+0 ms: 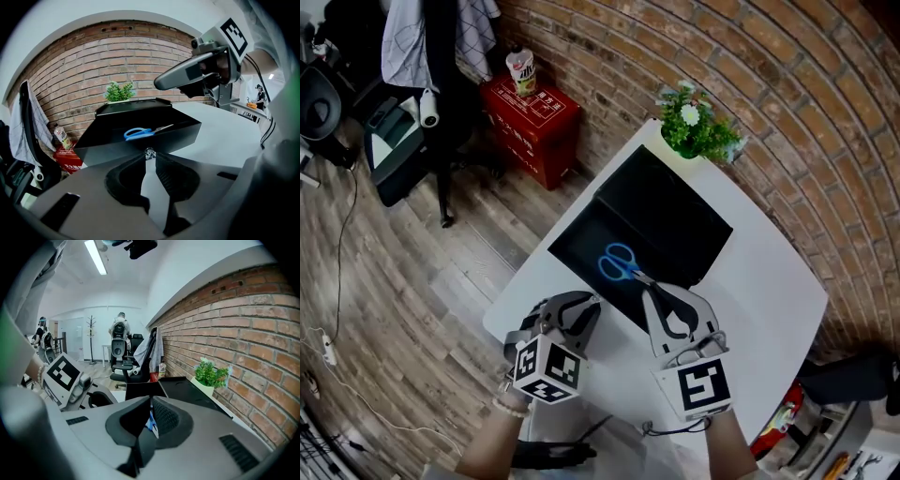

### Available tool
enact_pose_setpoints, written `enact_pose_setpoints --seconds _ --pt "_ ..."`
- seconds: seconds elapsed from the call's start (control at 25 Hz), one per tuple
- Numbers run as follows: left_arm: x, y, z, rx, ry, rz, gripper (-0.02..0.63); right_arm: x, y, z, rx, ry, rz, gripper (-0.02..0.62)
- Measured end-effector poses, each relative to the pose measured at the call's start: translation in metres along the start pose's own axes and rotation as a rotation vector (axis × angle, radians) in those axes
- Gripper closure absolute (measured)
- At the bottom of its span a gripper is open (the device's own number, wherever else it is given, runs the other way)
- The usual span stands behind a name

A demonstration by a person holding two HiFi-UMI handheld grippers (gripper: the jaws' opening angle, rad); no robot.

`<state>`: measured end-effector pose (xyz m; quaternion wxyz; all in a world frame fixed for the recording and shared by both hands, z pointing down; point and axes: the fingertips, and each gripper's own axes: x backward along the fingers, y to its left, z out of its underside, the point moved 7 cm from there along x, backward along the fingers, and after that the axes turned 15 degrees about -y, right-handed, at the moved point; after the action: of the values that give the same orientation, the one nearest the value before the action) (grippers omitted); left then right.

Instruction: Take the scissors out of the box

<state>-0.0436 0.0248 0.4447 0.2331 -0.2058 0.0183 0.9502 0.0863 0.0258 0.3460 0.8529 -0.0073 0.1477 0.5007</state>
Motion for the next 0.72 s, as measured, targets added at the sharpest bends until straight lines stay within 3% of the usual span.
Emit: enact_pose_setpoints --seconds 0.4,0.72 --pt "0.001 0.001 0.0 0.015 -0.003 -0.003 0.527 -0.031 0.0 0.012 0.031 0.095 -0.142 0.549" --pt "0.0 0.003 0.001 0.009 0.001 0.004 0.528 -0.058 0.001 0.025 0.031 0.177 -0.19 0.548"
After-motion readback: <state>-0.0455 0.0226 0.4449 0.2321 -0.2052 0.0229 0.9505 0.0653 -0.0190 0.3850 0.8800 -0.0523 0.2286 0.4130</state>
